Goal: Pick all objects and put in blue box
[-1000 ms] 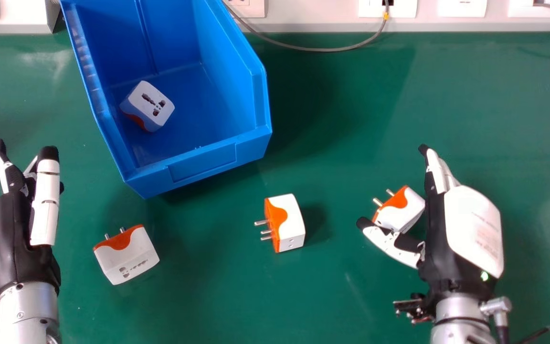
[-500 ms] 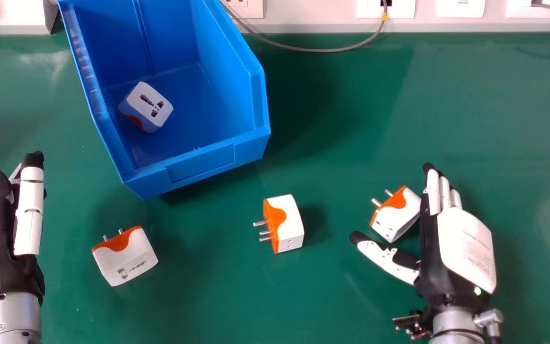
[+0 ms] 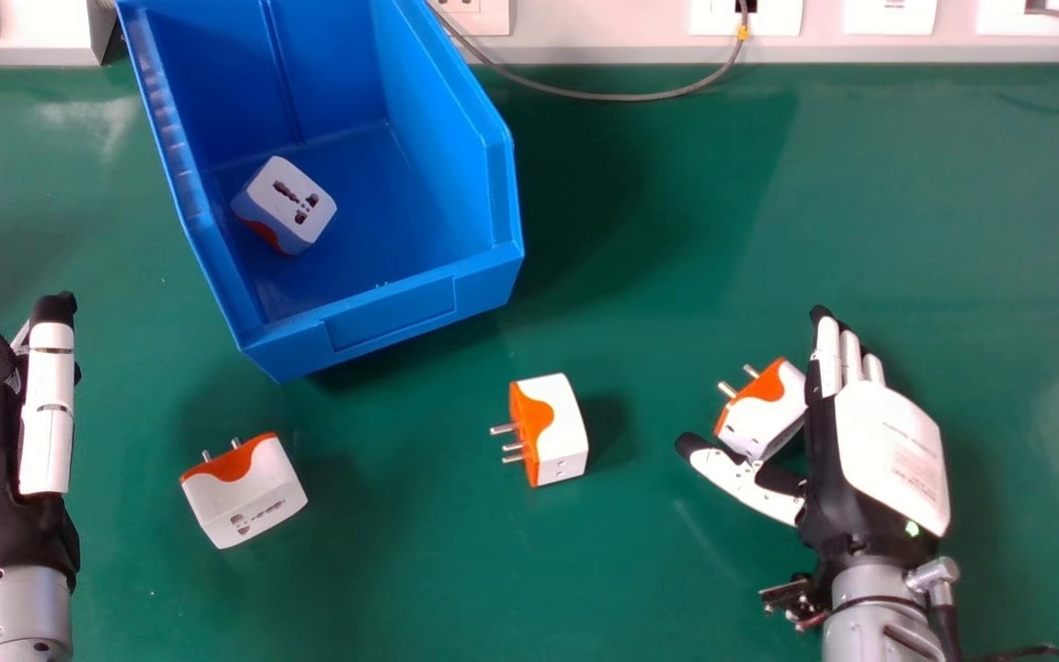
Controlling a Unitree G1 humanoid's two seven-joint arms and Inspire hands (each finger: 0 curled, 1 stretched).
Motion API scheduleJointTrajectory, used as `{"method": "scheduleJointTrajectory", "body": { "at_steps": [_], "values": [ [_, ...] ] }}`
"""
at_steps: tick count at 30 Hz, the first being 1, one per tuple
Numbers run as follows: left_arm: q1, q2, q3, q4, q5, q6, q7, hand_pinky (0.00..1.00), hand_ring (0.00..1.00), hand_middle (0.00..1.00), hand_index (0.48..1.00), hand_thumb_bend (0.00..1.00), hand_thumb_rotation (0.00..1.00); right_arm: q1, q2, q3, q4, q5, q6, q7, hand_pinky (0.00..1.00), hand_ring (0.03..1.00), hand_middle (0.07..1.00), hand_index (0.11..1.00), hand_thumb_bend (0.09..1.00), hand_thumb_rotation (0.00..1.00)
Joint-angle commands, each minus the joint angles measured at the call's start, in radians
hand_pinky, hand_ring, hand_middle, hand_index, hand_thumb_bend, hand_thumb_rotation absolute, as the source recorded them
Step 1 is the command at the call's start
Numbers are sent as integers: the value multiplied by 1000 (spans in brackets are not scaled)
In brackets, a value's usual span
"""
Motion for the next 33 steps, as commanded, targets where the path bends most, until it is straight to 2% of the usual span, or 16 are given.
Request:
{"method": "scheduleJointTrajectory", "body": {
  "at_steps": [1,11,15,21,25,30,32,33],
  "values": [
    [-5,17,10,-20,-7,-6,-1,915,947,901,922,419,920,-28,-14,-1,10,-5,11,3,892,981,999,995,532,602],
    [-10,21,14,-18,-10,-8,-8,912,946,902,924,420,926,-79,-21,17,76,-11,44,22,852,941,967,961,480,501],
    [-7,21,12,-30,-10,-1,-6,911,944,903,925,422,928,-87,-27,22,79,-9,66,42,845,936,963,952,471,471],
    [-11,24,15,-24,-12,1,-6,911,942,905,928,426,932,-93,-35,31,101,-12,77,46,838,930,957,938,470,411],
    [-5,22,13,-39,-10,7,-3,911,942,905,930,430,935,-96,-40,35,102,-11,87,56,836,926,948,932,466,390],
    [-5,24,16,-37,-7,10,-1,911,942,905,931,431,935,-103,-41,33,104,-10,95,49,831,920,941,923,460,362],
    [-3,22,15,-44,-7,13,1,911,941,905,931,431,936,-107,-39,31,111,-12,97,33,820,907,926,912,463,336],
    [-3,22,15,-46,-7,14,2,911,941,905,931,431,936,-111,-36,28,118,-10,97,24,765,844,873,877,469,286]
  ]
}}
